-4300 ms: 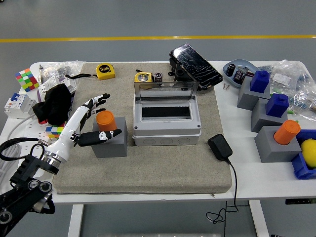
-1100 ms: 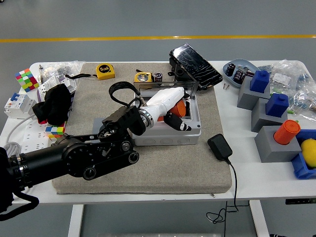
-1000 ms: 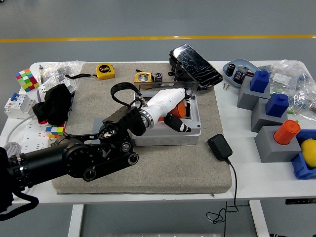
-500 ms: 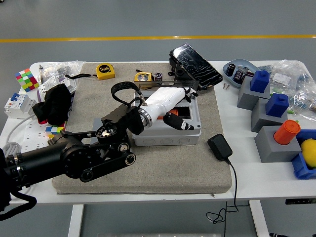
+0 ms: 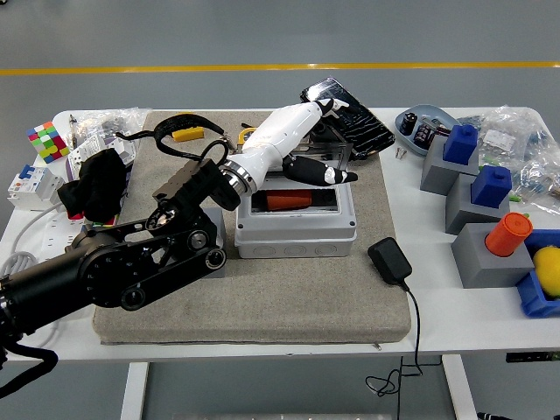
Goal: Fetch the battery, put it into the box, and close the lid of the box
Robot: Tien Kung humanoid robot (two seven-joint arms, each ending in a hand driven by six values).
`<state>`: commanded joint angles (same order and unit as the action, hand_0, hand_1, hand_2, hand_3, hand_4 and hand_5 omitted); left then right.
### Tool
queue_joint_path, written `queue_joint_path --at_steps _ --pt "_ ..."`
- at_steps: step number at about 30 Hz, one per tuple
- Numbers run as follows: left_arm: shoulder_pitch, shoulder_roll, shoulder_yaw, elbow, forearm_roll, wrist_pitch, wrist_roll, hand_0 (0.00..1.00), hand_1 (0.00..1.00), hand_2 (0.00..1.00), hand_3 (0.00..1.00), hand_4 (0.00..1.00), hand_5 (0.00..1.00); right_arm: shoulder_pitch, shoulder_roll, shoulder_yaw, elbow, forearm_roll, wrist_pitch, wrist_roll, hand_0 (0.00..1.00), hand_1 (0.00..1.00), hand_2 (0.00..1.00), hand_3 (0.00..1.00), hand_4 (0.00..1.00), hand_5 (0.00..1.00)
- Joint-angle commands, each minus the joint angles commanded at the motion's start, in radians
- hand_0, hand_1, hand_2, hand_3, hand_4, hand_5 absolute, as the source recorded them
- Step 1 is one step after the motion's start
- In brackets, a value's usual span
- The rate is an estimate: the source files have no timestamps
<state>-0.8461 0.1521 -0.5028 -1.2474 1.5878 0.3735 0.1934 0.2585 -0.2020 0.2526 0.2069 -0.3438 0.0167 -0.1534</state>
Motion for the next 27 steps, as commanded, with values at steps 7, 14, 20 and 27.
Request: queue_joint_path --at_steps 7,14,20,27 --pt "0.005 0.019 0.016 0.028 -0.016 -0.084 0.082 0.707 0.836 0.799 0.823 0.998 0.432 -0.002 0.000 0.003 0.000 0.001 0.000 0.001 0.670 0.660 0.621 0.533 0.901 0.484" --pt "0.033 0.029 0.004 -0.043 -0.039 -0.174 0.159 0.622 0.789 0.767 0.813 0.998 0.442 -0.004 0.000 0.007 0.000 0.002 0.000 0.001 0.669 0.660 0.622 0.532 0.901 0.484" --pt "0.051 0.029 -0.020 -0.115 -0.018 -0.255 0.227 0.591 0.771 0.741 0.807 0.998 0.453 -0.006 0.000 0.006 0.000 0.003 -0.001 0.002 0.670 0.660 0.621 0.532 0.901 0.485" --pt "0.069 0.003 0.009 -0.090 -0.059 -0.272 0.228 0.623 0.792 0.764 0.817 0.998 0.497 -0.005 0.002 0.001 0.000 0.007 -0.001 0.002 0.670 0.660 0.622 0.532 0.901 0.486"
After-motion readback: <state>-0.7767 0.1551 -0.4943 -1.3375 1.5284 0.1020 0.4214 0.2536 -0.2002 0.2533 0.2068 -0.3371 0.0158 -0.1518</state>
